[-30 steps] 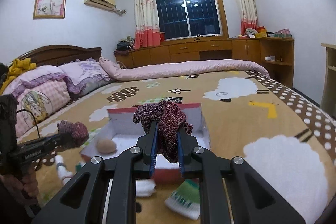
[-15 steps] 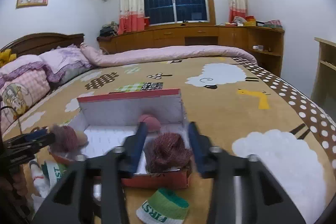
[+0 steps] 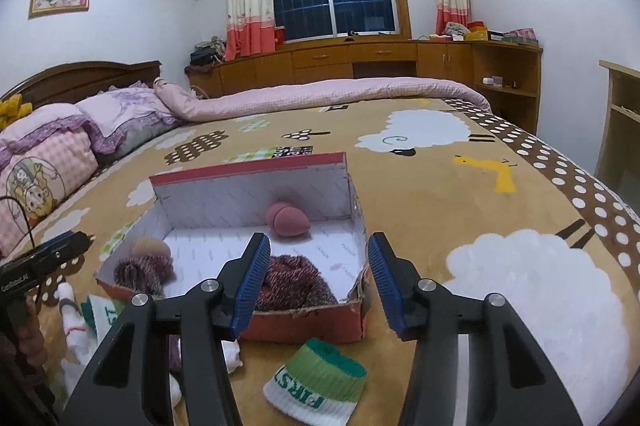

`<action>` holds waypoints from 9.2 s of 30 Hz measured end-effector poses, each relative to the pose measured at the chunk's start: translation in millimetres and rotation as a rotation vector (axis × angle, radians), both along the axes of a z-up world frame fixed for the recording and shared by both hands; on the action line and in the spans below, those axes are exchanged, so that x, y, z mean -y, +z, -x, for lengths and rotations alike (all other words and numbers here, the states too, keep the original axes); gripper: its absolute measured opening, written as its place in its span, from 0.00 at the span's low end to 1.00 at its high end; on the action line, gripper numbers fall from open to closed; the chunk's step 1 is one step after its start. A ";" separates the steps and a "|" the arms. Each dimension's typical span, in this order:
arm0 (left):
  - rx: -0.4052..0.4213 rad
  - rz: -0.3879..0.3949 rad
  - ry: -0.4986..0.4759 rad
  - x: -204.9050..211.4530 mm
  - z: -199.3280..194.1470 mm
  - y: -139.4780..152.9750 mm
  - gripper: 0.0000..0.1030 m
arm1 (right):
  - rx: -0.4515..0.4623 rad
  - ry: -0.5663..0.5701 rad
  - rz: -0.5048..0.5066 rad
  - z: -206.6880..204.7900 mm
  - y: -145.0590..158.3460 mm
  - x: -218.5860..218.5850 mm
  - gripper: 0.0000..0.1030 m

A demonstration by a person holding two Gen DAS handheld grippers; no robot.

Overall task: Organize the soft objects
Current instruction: 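Lower both maroon socks into the red box and open both tools, then withdraw both tools and move toward the white rolled towels, then grasp the grey-banded white towel roll with the left tool while the right grasps a maroon-banded roll, then lower both white rolls into the red box and open both tools, then withdraw both tools from the box toward the remaining white items, then grasp a white red-trimmed sock with the left tool while the right grasps a white cloth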

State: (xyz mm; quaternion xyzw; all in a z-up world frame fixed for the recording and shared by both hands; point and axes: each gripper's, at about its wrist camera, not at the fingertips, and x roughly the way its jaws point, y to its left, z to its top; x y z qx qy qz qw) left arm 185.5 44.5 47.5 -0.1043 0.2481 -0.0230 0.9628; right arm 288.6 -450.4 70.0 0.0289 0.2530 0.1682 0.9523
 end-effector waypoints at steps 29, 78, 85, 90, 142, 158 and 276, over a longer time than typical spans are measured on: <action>-0.032 0.000 -0.046 18.6 116.5 -7.6 0.65 | -0.026 0.027 -0.112 125.2 -17.3 8.8 0.58; -0.302 0.306 0.161 -79.0 41.8 -68.9 0.45 | -0.201 0.001 -0.019 106.3 -49.7 -2.9 0.65; -0.272 0.194 0.136 -58.9 45.6 -66.8 0.27 | -0.288 0.160 -0.259 82.6 -50.8 -6.3 0.54; -0.238 0.112 0.149 -47.3 50.6 -63.0 0.27 | -0.427 0.078 -0.363 48.4 -66.3 -5.4 0.47; -0.007 -0.062 -0.115 16.1 20.6 33.9 0.27 | 0.153 0.092 0.110 41.0 74.4 -45.6 0.09; -0.328 -0.011 -0.195 39.6 -128.8 -6.3 0.27 | -0.273 0.156 0.240 -97.2 0.9 -104.0 0.10; -0.364 0.110 -0.134 13.2 60.5 -61.4 0.13 | -0.284 -0.136 -0.013 79.7 -46.4 20.8 0.75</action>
